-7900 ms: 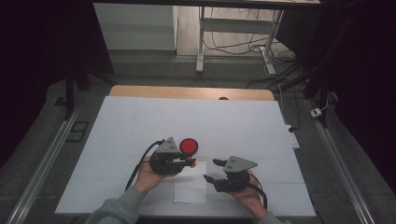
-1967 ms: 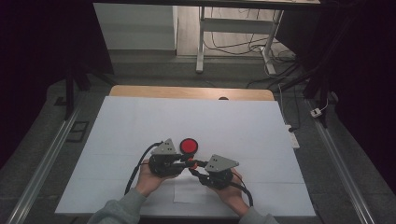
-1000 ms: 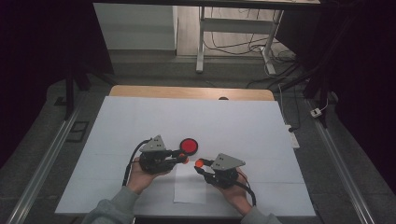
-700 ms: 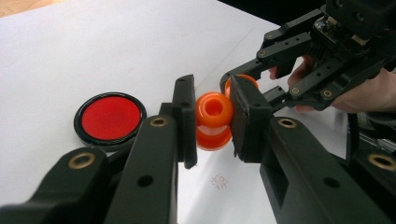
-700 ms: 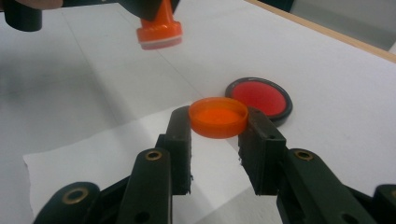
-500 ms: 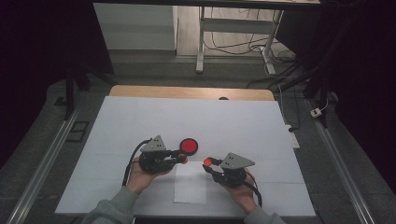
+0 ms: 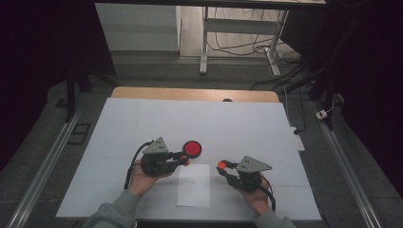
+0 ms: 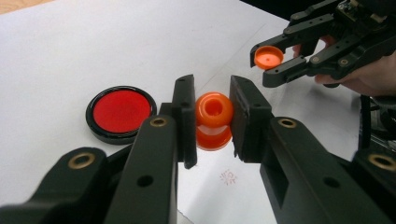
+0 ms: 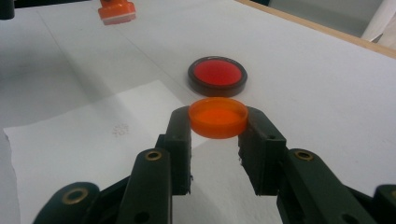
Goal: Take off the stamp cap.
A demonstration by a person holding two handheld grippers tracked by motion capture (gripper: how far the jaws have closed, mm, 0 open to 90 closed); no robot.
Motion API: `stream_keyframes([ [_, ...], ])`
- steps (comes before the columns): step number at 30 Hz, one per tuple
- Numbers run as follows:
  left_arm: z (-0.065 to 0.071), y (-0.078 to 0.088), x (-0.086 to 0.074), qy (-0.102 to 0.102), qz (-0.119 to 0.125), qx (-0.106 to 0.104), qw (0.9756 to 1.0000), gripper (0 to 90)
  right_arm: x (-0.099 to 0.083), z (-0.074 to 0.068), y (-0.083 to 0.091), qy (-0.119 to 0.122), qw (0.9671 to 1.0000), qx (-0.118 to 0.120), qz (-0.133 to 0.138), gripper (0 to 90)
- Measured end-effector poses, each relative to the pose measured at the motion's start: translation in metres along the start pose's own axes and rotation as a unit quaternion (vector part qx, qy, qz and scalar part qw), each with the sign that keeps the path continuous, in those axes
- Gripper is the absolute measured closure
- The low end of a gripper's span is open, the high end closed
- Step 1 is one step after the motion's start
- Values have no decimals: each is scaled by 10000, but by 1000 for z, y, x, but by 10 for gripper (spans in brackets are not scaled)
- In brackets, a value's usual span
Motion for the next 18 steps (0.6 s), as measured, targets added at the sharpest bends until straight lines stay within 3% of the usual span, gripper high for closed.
stream_keyframes([
  [18, -2, 7, 3, -12, 138, 115, 9998, 727, -19, 23, 33, -218, 9991, -357, -58, 648],
])
Point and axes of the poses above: each handheld gripper's, and its own axes: y roughly backward along the jaws, x roughly out of its top, z roughly to its right, the point moved 5 cm from there along -y, roughly forward along the jaws, and after that the axes turned 7 degrees about y, right-handed, at the moved point
